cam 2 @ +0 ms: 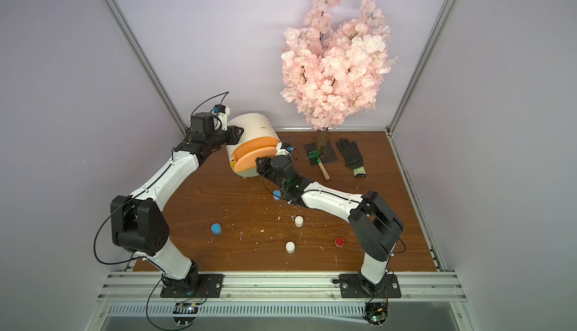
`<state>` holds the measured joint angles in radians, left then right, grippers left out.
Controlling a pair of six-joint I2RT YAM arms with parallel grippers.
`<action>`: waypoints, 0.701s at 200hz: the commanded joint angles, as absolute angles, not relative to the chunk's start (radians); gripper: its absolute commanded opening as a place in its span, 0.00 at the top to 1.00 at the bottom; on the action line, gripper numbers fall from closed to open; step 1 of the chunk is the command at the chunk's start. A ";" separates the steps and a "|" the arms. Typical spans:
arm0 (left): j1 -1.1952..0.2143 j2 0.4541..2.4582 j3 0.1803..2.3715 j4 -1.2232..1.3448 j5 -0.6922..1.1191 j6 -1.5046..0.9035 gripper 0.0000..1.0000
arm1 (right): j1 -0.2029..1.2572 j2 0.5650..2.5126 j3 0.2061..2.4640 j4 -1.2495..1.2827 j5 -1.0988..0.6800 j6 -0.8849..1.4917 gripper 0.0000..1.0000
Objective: Put the paint cans in the drawer according to color
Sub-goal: Open the drawer in the storage box.
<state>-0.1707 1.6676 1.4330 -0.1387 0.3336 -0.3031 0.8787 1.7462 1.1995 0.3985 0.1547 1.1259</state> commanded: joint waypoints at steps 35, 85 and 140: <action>-0.181 1.692 1.542 -0.440 0.376 -0.308 0.63 | 0.887 1.650 1.230 0.352 0.192 1.053 0.44; -0.181 1.580 1.606 -0.538 0.291 -0.335 0.48 | 0.887 1.443 1.118 0.185 0.205 0.951 0.20; -0.180 1.345 1.490 -0.746 0.091 -0.308 0.19 | 0.887 1.242 1.090 -0.149 0.298 0.757 0.00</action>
<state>-0.1711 1.4334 1.5154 -0.5903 0.2085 -0.3367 0.8825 1.3079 1.0908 0.0341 0.2287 0.8833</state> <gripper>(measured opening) 0.772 0.992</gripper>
